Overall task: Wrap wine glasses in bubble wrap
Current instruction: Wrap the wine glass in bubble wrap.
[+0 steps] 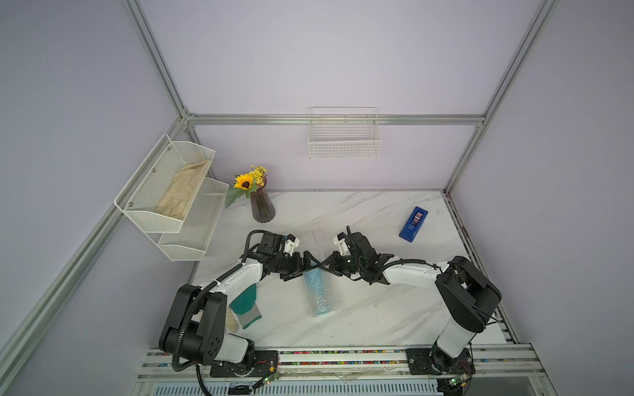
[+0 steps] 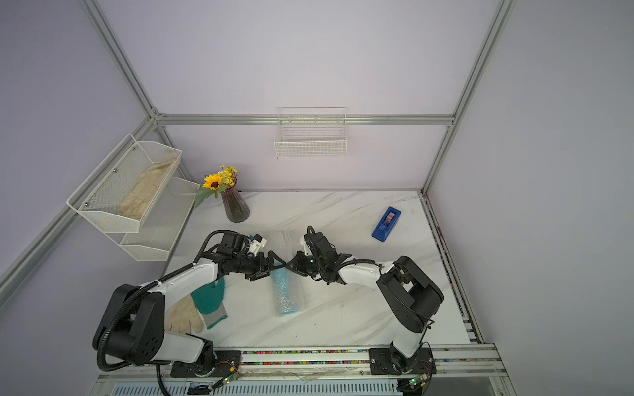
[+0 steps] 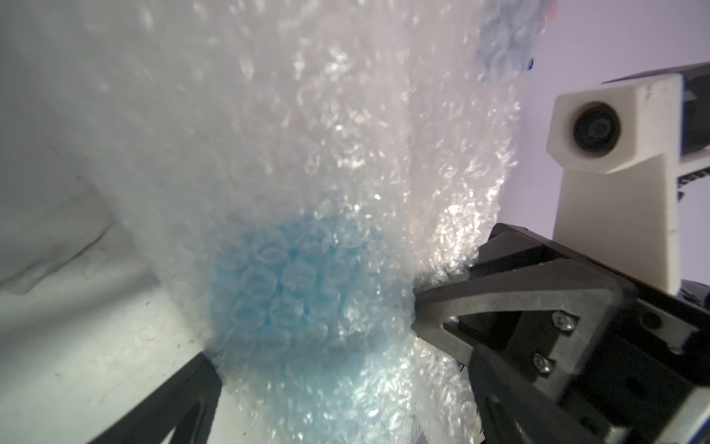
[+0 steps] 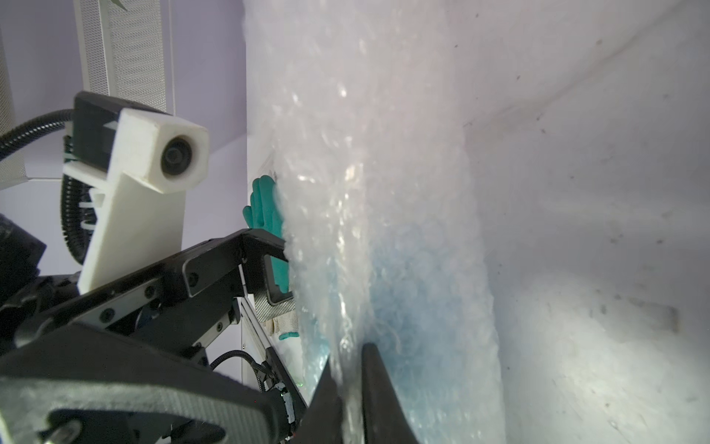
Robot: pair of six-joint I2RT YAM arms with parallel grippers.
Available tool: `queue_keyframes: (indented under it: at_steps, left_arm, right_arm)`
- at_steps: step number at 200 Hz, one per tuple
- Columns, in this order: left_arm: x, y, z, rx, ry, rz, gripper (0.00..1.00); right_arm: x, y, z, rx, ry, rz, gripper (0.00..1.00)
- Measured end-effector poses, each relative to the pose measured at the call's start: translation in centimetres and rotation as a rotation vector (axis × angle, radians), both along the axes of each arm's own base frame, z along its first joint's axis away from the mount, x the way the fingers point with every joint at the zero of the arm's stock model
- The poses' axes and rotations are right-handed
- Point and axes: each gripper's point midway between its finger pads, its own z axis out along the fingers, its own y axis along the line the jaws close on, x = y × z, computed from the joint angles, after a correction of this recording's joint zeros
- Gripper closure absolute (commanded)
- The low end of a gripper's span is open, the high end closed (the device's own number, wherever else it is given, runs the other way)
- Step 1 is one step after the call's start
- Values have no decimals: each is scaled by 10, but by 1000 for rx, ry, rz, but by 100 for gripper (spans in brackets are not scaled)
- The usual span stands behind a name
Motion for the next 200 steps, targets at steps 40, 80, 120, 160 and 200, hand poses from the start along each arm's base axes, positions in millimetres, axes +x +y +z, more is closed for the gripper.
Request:
queue_keyframes:
  at_steps: [40,80,120,160,200]
  left_arm:
    - [3,8,4,-22,-13,46,0]
    - [-2,12,-11,-40,26,73,0]
    - [-2,11,-10,-58,18,63,0]
    - [-5,10,-3,-65,-15,41,0]
    - [-12,13,2,-42,-55,17,0]
  right_arm:
    - [-7,5,-4,-9,3,21,83]
    - [-11,9,-2,-5,-12,43,75]
    - [-11,13,2,18,-18,50,66]
    - [-10,16,6,44,-13,49,62]
    - [-8,19,4,59,7,34,61]
